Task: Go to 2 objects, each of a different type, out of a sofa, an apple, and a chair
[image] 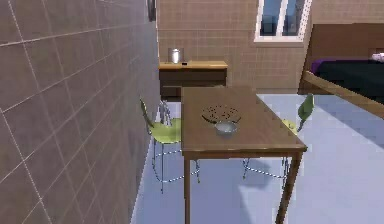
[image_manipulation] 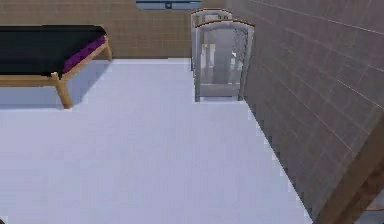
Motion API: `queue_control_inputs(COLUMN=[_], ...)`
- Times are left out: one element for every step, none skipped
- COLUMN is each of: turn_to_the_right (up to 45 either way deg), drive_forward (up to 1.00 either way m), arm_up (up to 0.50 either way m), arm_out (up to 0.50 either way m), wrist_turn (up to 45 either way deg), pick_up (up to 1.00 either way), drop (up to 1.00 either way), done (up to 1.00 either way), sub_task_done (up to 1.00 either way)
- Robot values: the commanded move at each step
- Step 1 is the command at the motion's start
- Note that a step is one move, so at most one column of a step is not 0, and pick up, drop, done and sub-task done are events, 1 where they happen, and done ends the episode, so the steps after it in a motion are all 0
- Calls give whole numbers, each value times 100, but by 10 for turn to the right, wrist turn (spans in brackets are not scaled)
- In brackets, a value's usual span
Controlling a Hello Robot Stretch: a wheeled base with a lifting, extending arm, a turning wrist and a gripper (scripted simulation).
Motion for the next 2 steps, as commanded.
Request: queue_control_inputs(turn_to_the_right=[0, 0], drive_forward=[65, 0], arm_up=[0, 0], arm_out=[0, 0], wrist_turn=[0, 0], pick_up=[0, 0], drop=[0, 0], done=[0, 0], sub_task_done=[0, 100])
